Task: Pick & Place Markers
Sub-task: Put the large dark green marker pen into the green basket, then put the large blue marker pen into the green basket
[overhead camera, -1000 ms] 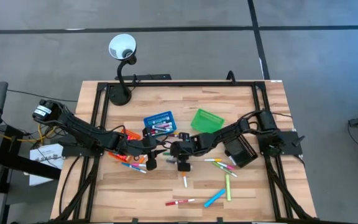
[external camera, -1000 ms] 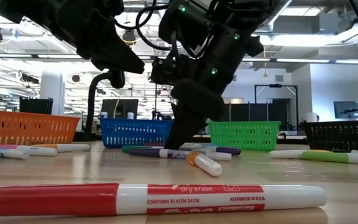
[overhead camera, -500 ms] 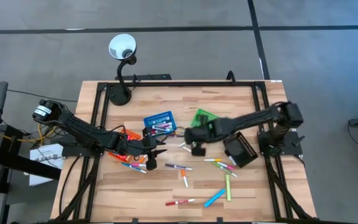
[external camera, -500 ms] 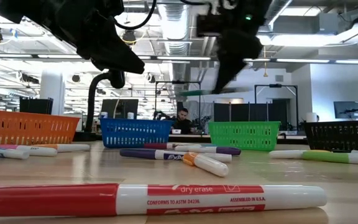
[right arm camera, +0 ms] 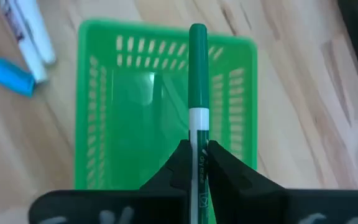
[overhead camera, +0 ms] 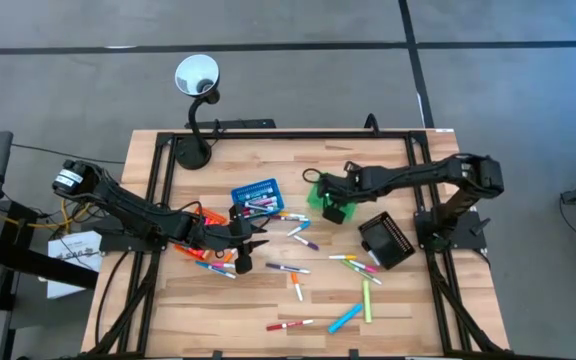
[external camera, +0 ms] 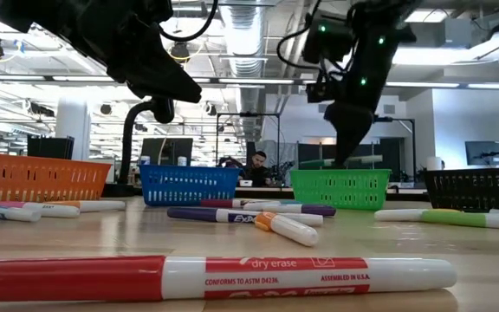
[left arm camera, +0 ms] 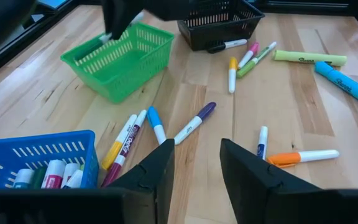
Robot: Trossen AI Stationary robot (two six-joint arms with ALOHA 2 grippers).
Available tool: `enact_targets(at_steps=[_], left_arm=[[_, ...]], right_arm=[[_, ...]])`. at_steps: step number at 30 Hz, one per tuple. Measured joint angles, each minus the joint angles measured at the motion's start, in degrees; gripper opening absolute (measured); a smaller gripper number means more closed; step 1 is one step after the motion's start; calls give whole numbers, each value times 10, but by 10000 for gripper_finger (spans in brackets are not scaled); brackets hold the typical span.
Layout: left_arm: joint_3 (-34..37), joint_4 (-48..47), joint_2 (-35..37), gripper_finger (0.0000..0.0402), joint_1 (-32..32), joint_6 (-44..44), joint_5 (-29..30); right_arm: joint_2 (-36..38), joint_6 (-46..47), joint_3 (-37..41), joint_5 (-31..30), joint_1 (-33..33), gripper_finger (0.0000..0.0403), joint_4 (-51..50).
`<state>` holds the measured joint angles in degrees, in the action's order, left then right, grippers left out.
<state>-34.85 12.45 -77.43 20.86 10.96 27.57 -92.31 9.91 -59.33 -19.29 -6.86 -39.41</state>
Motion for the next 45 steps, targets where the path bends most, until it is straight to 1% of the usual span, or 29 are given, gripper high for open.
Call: enact_targets(at_steps=[2,5,9,14,19,23,28,31,34,37,39,45], left_arm=[[0,0,0,126,0,0,0],[0,0,0,126,0,0,0],[0,0,0,126,0,0,0],[0,0,0,126,0,0,0],[0,0,0,126,0,0,0],[0,0,0,126,0,0,0],[0,0,0,126,0,0,0],[0,0,0,126,0,0,0],[0,0,0,126,0,0,0],[0,0,0,126,0,0,0],[0,0,0,126,0,0,0],[0,0,0,126,0,0,0]], right_arm=[[0,-12,11,5,-9,30,25],[0,-12,22,41,-22,40,44],[-17,-12,31,77,-31,36,57],[-63,-13,30,73,-31,33,63],[-75,-14,18,71,-30,73,58],[-61,-14,8,56,-29,112,46],[-40,-13,-19,56,-19,148,-15],[-25,-4,-40,57,1,161,-36],[-11,6,-55,60,35,168,-20],[-12,21,-59,83,83,170,40],[-23,26,-60,96,119,170,102],[-89,21,-59,70,218,160,233]])
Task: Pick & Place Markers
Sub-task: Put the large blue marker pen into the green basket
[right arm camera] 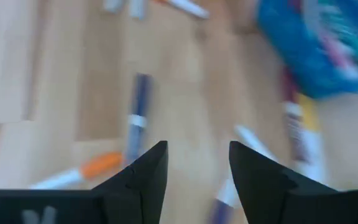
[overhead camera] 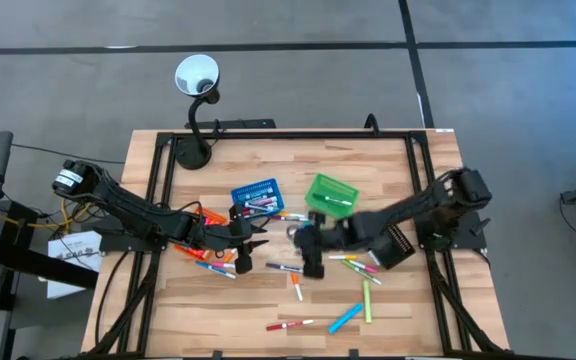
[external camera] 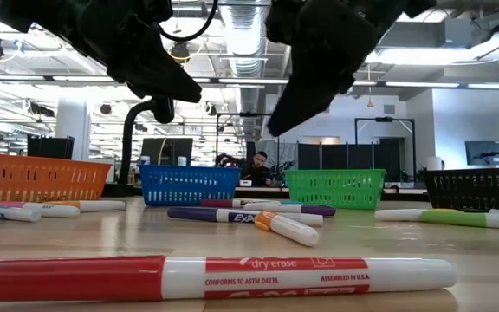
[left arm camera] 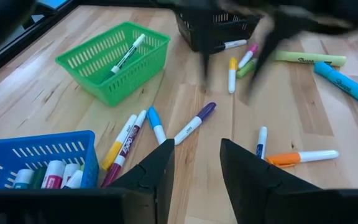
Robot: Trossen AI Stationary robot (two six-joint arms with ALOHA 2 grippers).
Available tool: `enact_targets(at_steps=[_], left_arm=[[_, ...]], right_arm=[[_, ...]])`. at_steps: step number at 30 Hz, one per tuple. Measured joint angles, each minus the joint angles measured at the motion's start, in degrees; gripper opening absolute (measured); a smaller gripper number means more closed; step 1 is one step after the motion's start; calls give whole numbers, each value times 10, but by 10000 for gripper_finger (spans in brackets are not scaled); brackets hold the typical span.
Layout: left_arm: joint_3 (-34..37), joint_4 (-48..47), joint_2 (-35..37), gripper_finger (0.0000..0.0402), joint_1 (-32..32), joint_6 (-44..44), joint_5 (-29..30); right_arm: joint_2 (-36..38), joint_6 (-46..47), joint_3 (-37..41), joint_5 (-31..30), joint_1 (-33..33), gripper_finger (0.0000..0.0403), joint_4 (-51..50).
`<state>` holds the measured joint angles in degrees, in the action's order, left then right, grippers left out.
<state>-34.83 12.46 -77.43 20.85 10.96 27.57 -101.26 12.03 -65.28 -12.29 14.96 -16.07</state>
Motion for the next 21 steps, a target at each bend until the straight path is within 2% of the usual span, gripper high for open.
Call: enact_targets(at_steps=[5,14,21], left_arm=[[0,1,0,126,0,0,0],[0,5,0,126,0,0,0],[0,3,0,126,0,0,0]], right_arm=[[-69,0,-5,-9,34,147,96],[-155,-45,-73,-14,22,132,81],[-198,-30,-89,35,7,134,82]])
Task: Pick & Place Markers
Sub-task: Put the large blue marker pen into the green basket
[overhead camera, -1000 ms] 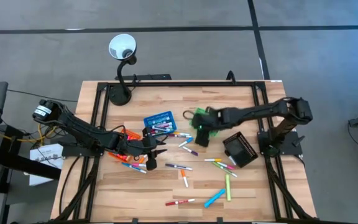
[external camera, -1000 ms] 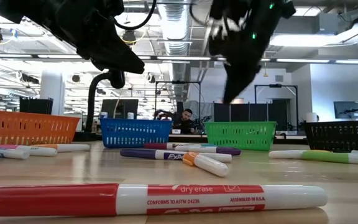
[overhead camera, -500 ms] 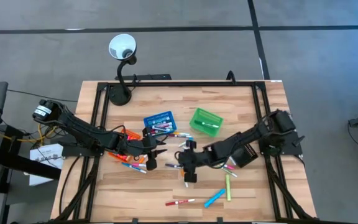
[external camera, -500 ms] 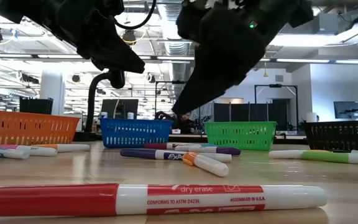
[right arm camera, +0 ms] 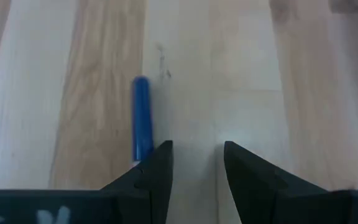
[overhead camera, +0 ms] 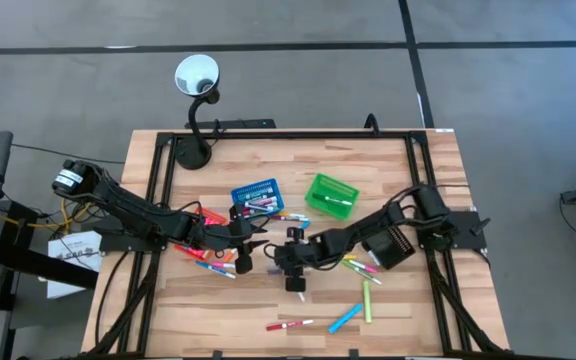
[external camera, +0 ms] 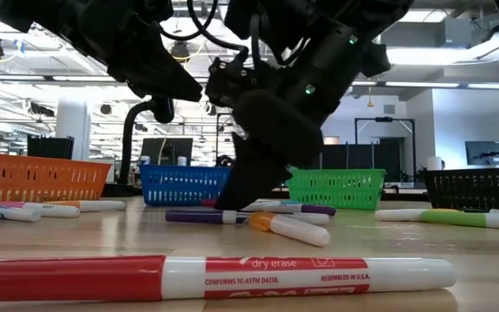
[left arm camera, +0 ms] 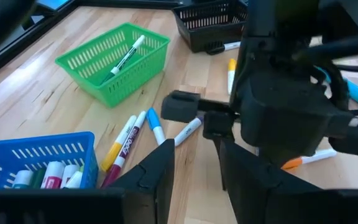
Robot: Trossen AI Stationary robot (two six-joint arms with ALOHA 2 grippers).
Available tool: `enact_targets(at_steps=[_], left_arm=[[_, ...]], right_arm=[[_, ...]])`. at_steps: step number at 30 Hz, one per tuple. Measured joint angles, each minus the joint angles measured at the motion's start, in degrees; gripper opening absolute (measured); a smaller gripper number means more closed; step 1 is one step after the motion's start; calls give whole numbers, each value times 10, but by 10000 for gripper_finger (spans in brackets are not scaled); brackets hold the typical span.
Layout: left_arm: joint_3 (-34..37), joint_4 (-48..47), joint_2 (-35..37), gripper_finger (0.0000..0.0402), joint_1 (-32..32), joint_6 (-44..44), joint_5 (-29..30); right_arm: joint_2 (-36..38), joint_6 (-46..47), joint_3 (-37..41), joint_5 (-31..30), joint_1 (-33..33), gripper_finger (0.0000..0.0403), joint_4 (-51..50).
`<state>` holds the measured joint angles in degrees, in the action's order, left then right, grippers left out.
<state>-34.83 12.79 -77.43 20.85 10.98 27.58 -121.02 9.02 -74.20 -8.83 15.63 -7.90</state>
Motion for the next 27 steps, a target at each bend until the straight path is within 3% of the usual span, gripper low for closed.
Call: enact_targets(at_steps=[6,15,27], left_arm=[[0,-2,0,126,0,0,0],[0,-3,0,126,0,0,0],[0,-3,0,126,0,0,0]], right_arm=[[-6,-8,-1,-2,-3,133,3],[67,-34,-1,-1,5,134,-12],[-9,-29,-1,-11,18,132,10]])
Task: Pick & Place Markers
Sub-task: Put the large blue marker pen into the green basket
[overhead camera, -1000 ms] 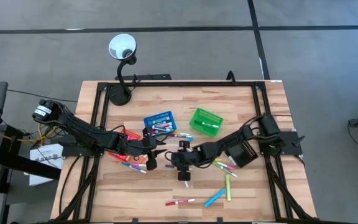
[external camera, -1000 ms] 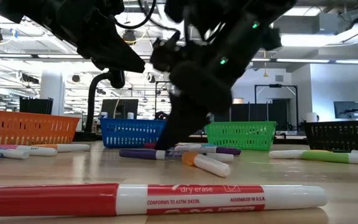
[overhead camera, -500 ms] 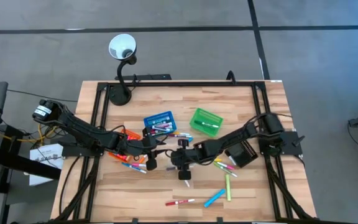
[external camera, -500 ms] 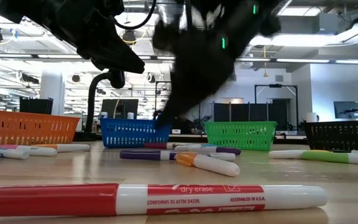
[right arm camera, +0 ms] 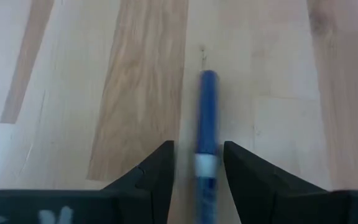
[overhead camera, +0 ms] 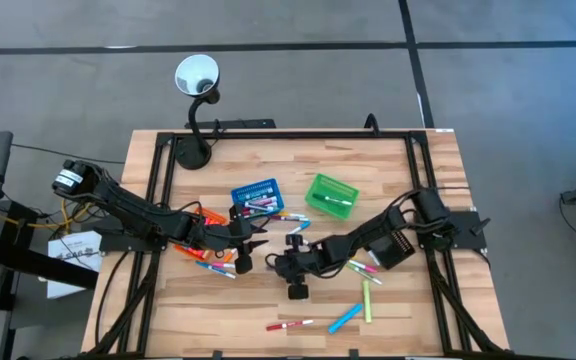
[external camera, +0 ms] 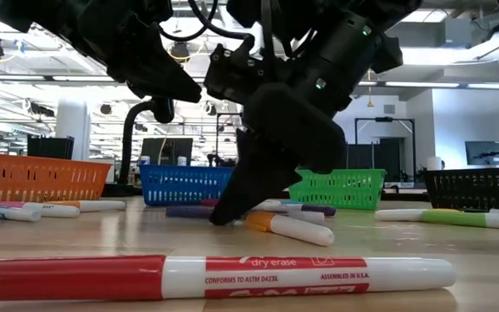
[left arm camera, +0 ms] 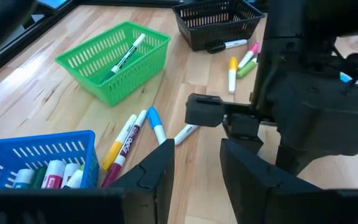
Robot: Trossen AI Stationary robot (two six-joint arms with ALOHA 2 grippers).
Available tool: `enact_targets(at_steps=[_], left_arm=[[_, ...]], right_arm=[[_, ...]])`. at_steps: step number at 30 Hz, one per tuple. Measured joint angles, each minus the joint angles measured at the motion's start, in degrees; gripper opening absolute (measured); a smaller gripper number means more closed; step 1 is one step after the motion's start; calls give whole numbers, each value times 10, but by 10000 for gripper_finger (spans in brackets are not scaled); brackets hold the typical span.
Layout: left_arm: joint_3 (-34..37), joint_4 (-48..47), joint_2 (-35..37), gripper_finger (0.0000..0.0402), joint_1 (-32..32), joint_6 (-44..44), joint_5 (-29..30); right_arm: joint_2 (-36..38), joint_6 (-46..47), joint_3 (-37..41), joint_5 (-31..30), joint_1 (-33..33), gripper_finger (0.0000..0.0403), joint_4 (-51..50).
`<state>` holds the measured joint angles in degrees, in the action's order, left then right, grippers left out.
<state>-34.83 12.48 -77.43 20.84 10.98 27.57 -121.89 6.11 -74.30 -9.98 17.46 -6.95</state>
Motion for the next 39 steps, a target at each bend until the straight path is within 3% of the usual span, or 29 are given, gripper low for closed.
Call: enact_targets(at_steps=[5,13,20,25,29,34,39], left_arm=[[0,0,0,126,0,0,0],[0,0,0,126,0,0,0],[0,0,0,126,0,0,0],[0,0,0,126,0,0,0],[0,0,0,126,0,0,0],[0,0,0,126,0,0,0],[0,0,0,126,0,0,0]], right_arm=[[1,-15,0,2,-3,116,0],[1,-3,0,4,-6,20,1],[62,-1,4,-28,-11,49,-73],[151,17,3,-125,-19,19,-223],[224,47,2,-202,-42,19,-340],[255,89,14,-202,-104,30,-433],[227,78,40,-194,-163,20,-434]])
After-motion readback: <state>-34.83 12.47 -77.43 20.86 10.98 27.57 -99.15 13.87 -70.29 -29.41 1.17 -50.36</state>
